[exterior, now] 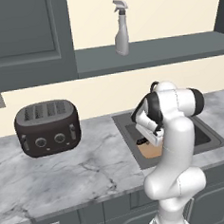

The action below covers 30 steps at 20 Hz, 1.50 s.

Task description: Move the cutting board and knife to the sink. Then move spray from the shelves to the counter.

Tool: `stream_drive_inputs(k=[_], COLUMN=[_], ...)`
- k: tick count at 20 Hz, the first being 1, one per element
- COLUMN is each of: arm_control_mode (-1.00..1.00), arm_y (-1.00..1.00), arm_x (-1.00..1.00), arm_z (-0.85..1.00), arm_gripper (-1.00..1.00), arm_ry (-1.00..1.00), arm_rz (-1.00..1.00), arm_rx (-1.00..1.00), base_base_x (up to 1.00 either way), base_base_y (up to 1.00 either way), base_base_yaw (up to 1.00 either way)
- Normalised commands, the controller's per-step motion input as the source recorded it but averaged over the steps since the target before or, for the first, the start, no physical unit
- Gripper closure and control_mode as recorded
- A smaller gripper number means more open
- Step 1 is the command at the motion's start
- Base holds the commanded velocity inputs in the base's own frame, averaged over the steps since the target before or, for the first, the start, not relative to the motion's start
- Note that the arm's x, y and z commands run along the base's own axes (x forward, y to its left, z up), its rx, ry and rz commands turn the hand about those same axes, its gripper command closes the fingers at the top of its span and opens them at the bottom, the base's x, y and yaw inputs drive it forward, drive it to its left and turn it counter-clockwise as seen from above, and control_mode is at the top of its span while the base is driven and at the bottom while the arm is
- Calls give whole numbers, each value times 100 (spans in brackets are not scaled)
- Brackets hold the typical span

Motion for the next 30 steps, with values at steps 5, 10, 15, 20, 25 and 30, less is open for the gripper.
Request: stream_drive_inputs(k=[5,10,15,20,25,30], arm_control_mode=[-100,-100,-100,-100,-100,-100], arm_y=[0,0,-5,-4,-1,-2], arm_x=[0,1,7,5,8,11], arm_z=[-10,-15,-12,-17,-19,-15], arm_gripper=[100,100,100,100,100,100], arm_ry=[5,7,3,5,4,4], arm_rz=[0,0,0,0,0,0], arm_rx=[1,0,0,0,0,1], base_base_x=[0,0,0,0,0,0], base_base_y=[0,0,0,0,0,0], base_base_yaw=[0,0,0,0,0,0])
